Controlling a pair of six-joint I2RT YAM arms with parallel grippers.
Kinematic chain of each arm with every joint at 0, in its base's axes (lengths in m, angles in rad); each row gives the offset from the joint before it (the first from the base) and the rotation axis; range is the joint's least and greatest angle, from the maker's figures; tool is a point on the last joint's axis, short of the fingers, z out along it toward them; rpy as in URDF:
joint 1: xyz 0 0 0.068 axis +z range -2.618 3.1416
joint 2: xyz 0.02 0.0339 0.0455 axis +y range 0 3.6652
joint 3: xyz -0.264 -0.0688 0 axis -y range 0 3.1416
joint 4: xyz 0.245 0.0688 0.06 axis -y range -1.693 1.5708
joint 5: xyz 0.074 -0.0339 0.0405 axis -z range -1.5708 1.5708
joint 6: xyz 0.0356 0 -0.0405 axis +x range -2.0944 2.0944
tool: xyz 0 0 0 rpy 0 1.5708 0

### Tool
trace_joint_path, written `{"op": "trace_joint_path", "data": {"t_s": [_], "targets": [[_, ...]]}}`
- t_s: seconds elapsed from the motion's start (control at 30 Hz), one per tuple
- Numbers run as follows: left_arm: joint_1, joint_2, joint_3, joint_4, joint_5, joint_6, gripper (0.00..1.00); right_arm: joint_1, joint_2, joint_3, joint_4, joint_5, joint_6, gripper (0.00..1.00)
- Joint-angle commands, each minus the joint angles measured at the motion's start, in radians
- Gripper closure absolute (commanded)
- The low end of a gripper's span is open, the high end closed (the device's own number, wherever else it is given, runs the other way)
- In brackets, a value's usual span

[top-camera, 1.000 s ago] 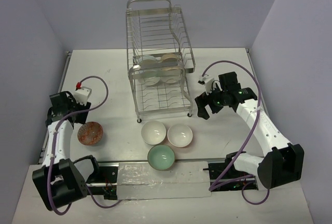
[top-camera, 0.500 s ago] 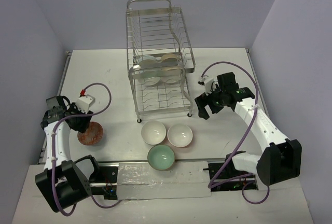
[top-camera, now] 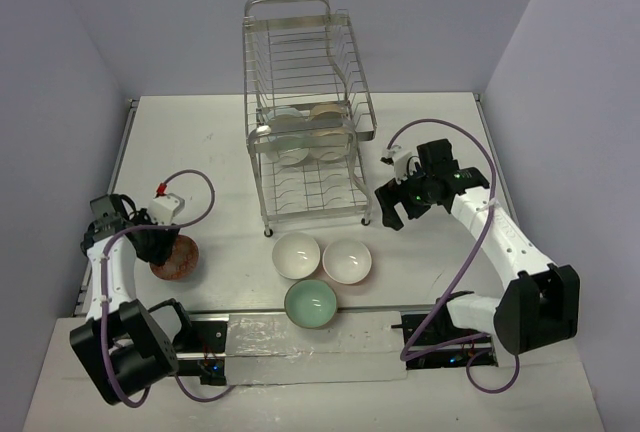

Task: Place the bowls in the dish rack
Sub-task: Pick up the bowl from the center of the board.

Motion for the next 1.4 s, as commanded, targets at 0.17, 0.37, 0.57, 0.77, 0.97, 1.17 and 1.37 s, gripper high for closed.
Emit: {"op": "trace_joint_path", "data": {"t_s": [0.17, 0.37, 0.57, 0.77, 0.97, 1.17, 1.37], "targets": [[0.027, 0.034, 0.036, -0.065, 0.114, 0.045, 0.52, -0.002, 0.013, -0.005, 0.028, 0.027, 0.008, 0.0], [0.056, 0.057, 0.07, -0.094, 0.156, 0.062, 0.61, 0.0, 0.023, -0.01, 0.031, 0.044, 0.009, 0.0], [0.09, 0.089, 0.113, -0.125, 0.2, 0.069, 0.84, 0.001, 0.024, -0.012, 0.039, 0.061, 0.011, 0.0], [0.117, 0.15, 0.156, -0.172, 0.282, 0.085, 0.93, 0.0, 0.023, -0.016, 0.042, 0.069, 0.009, 0.0], [0.14, 0.248, 0.196, -0.238, 0.332, 0.143, 0.58, 0.0, 0.032, -0.019, 0.044, 0.083, 0.008, 0.0], [0.194, 0.343, 0.206, -0.269, 0.325, 0.21, 0.59, 0.0, 0.037, -0.021, 0.045, 0.096, 0.008, 0.0], [0.26, 0.443, 0.22, -0.304, 0.338, 0.276, 0.76, -0.002, 0.044, -0.019, 0.041, 0.095, 0.008, 0.0]]}}
